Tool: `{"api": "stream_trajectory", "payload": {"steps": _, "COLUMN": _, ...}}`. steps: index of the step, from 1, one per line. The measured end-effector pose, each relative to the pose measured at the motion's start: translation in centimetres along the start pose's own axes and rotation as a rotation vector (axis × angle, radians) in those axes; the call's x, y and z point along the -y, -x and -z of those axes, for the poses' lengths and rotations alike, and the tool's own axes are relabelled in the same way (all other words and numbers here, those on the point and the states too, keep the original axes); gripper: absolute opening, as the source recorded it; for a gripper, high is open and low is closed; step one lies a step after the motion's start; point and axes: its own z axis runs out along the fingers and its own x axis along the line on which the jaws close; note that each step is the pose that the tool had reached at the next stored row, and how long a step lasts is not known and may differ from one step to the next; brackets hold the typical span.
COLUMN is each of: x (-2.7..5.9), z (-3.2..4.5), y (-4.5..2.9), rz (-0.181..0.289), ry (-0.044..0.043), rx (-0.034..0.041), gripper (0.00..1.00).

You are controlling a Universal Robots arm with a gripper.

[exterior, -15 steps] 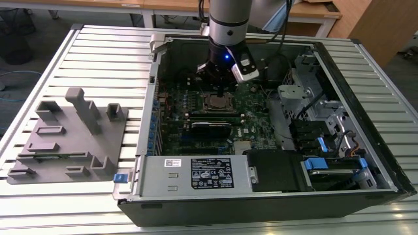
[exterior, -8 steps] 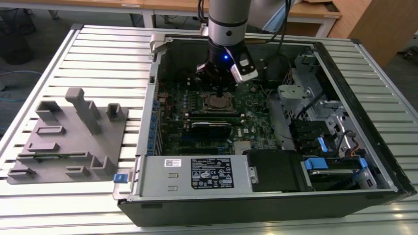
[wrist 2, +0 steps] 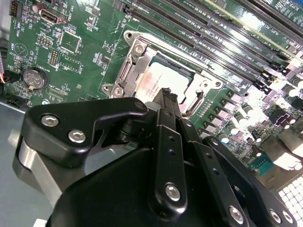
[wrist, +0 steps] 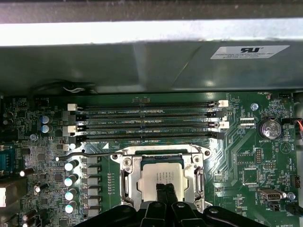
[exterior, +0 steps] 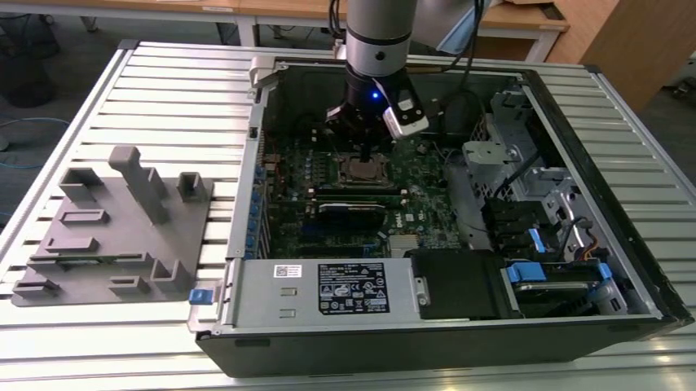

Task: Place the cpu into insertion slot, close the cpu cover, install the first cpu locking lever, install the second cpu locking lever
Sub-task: 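Install the first cpu locking lever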

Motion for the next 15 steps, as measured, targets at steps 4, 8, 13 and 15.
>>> {"api": "stream_trajectory", "payload": {"steps": 4, "x": 0.00, "z": 0.09, "y": 0.00, "rz": 0.000, "ry": 0.0000, "rx": 0.0000, "gripper": 0.11}}
{"api": "stream_trajectory", "payload": {"steps": 8, "x": -0.01, "z": 0.42, "y": 0.02, "rz": 0.000, "ry": 0.0000, "rx": 0.0000, "gripper": 0.11}}
{"api": "stream_trajectory", "payload": {"steps": 13, "x": -0.03, "z": 0.92, "y": 0.04, "rz": 0.000, "ry": 0.0001, "rx": 0.0000, "gripper": 0.11}}
{"api": "stream_trajectory", "payload": {"steps": 15, "x": -0.03, "z": 0.92, "y": 0.04, "rz": 0.000, "ry": 0.0003, "rx": 0.0001, "gripper": 0.11}}
